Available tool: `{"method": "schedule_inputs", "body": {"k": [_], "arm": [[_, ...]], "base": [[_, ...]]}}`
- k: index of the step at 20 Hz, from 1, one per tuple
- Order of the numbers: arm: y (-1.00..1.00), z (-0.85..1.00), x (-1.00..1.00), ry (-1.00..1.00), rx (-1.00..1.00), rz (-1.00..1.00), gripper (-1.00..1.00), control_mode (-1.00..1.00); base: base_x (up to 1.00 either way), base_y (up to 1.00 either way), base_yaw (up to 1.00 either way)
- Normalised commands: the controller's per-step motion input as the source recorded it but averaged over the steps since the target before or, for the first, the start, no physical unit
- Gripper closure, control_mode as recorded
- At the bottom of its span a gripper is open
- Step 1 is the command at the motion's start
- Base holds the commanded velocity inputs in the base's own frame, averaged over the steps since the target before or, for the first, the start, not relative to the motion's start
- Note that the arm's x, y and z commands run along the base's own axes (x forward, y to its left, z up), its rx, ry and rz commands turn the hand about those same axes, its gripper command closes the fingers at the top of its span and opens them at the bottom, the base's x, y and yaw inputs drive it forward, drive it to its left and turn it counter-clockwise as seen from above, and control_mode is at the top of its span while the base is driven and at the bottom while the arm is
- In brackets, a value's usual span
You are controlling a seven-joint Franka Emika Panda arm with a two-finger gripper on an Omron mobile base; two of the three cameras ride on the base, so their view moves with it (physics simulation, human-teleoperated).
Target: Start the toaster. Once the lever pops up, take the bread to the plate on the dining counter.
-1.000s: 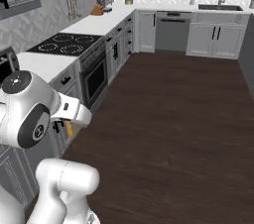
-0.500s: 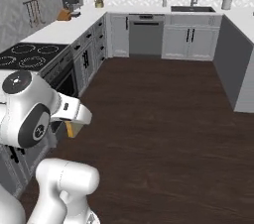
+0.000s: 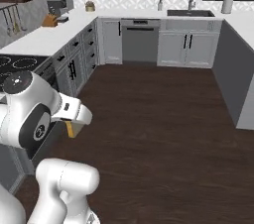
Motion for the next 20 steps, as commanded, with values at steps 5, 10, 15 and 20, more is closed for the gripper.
{"method": "schedule_inputs", "body": {"k": [5,10,15,20], "arm": [[0.0,0.0,0.0,0.0,0.0,0.0,1.0,1.0],[0.0,0.0,0.0,0.0,0.0,0.0,1.0,1.0],[0.0,0.0,0.0,0.0,0.0,0.0,1.0,1.0],[0.0,0.0,0.0,0.0,0.0,0.0,1.0,1.0]], "base": [[1.0,-0.2,0.01],[1.0,-0.05,0.01],[0.97,0.04,0.0],[0.82,0.15,0.0]]}}
